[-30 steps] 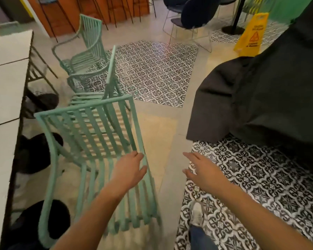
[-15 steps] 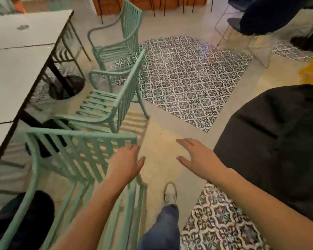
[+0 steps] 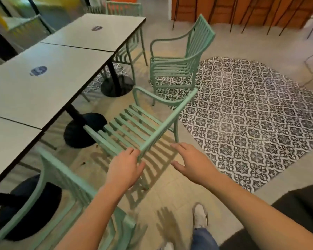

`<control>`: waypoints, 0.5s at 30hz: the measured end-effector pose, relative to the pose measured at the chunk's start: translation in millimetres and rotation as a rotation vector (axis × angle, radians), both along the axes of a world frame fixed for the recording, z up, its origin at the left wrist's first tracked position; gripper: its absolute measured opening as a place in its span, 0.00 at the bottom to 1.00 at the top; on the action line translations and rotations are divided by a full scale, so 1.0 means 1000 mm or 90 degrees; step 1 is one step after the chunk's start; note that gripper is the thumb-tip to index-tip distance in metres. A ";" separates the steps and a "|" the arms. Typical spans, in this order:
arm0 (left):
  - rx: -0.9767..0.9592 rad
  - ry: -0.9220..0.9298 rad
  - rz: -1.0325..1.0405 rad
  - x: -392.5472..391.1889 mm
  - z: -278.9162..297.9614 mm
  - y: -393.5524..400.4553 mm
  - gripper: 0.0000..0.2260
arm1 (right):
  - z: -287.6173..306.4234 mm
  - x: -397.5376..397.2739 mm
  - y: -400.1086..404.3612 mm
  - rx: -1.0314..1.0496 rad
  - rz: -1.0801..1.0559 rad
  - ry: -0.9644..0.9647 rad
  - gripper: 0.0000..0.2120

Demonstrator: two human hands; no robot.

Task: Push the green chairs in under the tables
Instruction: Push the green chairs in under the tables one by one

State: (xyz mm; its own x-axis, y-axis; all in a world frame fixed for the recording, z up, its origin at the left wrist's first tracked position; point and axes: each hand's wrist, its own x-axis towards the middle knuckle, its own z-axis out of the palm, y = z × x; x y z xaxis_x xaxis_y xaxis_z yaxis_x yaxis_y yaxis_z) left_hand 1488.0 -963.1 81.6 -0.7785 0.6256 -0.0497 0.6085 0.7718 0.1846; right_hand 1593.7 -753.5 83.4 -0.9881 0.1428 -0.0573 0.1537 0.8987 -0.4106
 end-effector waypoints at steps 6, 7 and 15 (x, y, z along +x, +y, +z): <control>-0.002 -0.005 0.288 -0.034 -0.012 0.003 0.18 | -0.007 -0.118 0.026 -0.027 0.248 0.013 0.28; -0.002 -0.018 0.345 -0.035 -0.013 0.002 0.18 | -0.007 -0.135 0.025 -0.031 0.301 0.008 0.28; 0.029 -0.050 0.720 -0.017 -0.023 -0.041 0.19 | -0.016 -0.239 -0.061 -0.036 0.645 -0.019 0.28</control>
State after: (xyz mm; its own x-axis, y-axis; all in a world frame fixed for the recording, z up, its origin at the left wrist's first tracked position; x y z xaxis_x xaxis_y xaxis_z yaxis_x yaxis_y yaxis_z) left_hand 1470.7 -1004.5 58.7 -0.8941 -0.4318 -0.1190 -0.4479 0.8630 0.2338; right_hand 1354.5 -814.9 67.2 -0.6413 -0.7646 -0.0645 -0.6584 0.5915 -0.4654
